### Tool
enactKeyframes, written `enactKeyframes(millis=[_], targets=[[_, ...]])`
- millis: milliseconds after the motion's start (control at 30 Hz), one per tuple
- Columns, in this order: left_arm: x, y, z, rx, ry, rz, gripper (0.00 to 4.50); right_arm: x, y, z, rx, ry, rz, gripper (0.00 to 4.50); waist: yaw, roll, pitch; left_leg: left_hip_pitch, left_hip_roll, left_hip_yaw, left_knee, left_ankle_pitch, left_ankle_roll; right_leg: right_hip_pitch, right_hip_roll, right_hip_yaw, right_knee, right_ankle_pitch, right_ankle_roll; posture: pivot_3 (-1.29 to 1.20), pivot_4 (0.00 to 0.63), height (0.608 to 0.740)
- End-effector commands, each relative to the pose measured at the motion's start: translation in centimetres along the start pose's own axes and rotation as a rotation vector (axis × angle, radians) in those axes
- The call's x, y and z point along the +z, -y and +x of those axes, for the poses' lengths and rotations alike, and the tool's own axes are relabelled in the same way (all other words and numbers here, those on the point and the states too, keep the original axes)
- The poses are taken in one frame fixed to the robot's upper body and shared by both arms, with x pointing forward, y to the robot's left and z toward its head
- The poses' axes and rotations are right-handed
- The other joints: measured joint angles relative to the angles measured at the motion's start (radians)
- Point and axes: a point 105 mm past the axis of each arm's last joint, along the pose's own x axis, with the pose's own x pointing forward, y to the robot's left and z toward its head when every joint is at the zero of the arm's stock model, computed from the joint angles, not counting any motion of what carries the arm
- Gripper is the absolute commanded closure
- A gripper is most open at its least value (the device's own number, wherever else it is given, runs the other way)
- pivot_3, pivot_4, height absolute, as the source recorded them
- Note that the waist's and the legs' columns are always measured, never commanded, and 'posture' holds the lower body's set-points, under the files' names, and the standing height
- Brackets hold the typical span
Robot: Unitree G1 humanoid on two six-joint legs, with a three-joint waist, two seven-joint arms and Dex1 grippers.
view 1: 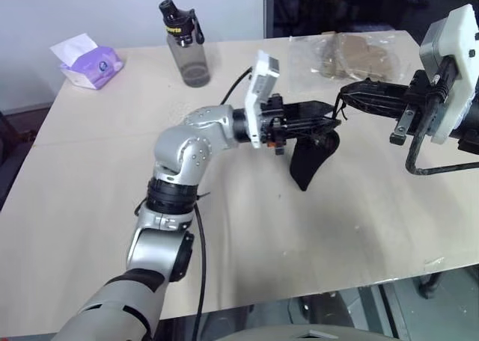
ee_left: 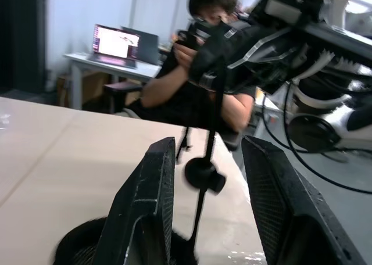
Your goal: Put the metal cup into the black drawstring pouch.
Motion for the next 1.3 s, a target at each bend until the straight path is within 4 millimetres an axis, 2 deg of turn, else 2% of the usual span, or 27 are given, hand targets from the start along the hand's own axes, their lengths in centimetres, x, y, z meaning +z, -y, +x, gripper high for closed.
enactKeyframes(millis=[33,100,133,233,267,633,733,800,833,1067,1267,1300], targets=[[0.0,0.2,0.4,-0.021,-0.021,0.051,2.69,1.3,0.0,-0.3,-0.013,0.044,-0.045,4.5,0.0,0.0,0.0,0.0,0.0,0.0,0.0,0.0,0.0,0.0,0.0,0.0,0.0,0.0,0.0,0.0,0.15,0.74],[-0.3,0.0,0.6,-0.028,-0.033,0.042,2.69,1.4,-0.1,-0.3,-0.011,0.046,-0.046,4.5,0.0,0.0,0.0,0.0,0.0,0.0,0.0,0.0,0.0,0.0,0.0,0.0,0.0,0.0,0.0,0.0,0.15,0.74],[-0.4,-0.3,0.7,-0.016,-0.035,0.042,2.92,1.4,-0.2,-0.3,-0.01,0.047,-0.046,4.5,0.0,0.0,0.0,0.0,0.0,0.0,0.0,0.0,0.0,0.0,0.0,0.0,0.0,0.0,0.0,0.0,0.15,0.74],[-0.4,-0.6,0.9,-0.015,-0.031,0.039,3.97,1.5,-0.3,-0.3,-0.01,0.049,-0.044,4.5,0.003,0.0,0.0,0.0,0.0,0.0,0.0,0.0,0.0,0.0,0.0,0.0,0.0,0.0,0.0,0.0,0.15,0.74],[-0.5,-0.7,0.8,-0.012,-0.03,0.033,4.45,1.5,-0.3,-0.4,-0.014,0.048,-0.043,4.5,0.004,0.0,0.0,0.0,0.0,0.0,0.0,0.0,0.0,0.0,0.0,0.0,0.0,0.0,0.0,0.0,0.15,0.74],[-1.3,-1.3,-0.1,0.0,-0.026,0.049,4.45,1.4,0.8,-1.3,-0.086,0.055,-0.023,4.5,0.012,0.0,0.0,0.0,0.0,0.0,0.0,0.0,0.0,0.0,0.0,0.0,0.0,0.0,0.0,0.0,0.15,0.74],[-0.6,-1.1,-0.4,0.0,0.015,0.035,3.7,1.2,0.6,-1.2,-0.078,0.052,-0.022,4.5,0.012,0.0,0.0,0.0,0.0,0.0,0.0,0.0,0.0,0.0,0.0,0.0,0.0,0.0,0.0,0.0,0.15,0.74],[0.0,-0.9,-0.3,-0.002,0.029,0.038,2.67,1.1,0.5,-1.0,-0.07,0.049,-0.021,4.5,0.012,0.0,0.0,0.0,0.0,0.0,0.0,0.0,0.0,0.0,0.0,0.0,0.0,0.0,0.0,0.0,0.15,0.74],[0.1,-0.7,-0.3,-0.014,0.024,0.05,2.34,1.0,0.4,-1.0,-0.068,0.048,-0.021,4.5,0.012,0.0,0.0,0.0,0.0,0.0,0.0,0.0,0.0,0.0,0.0,0.0,0.0,0.0,0.0,0.0,0.15,0.74],[2.1,-0.2,0.8,-0.049,0.078,0.035,2.34,0.6,0.1,-0.7,-0.054,0.033,-0.032,4.5,0.012,0.0,0.0,0.0,0.0,0.0,0.001,0.0,0.0,0.0,0.0,0.0,0.0,0.0,0.0,0.0,0.15,0.74],[2.0,-0.3,1.7,-0.071,0.071,0.025,2.34,0.7,-0.1,-0.4,-0.038,0.027,-0.045,4.5,0.011,0.0,0.0,0.0,0.0,0.0,0.001,0.0,0.0,0.0,0.0,0.0,0.0,0.0,0.0,0.0,0.15,0.74],[1.8,-0.2,1.9,-0.08,0.059,0.021,2.85,0.8,-0.2,-0.4,-0.036,0.028,-0.047,4.5,0.011,0.0,0.0,0.0,0.0,0.0,0.001,0.0,0.0,0.0,0.0,0.0,0.0,0.0,0.0,0.0,0.15,0.74]])
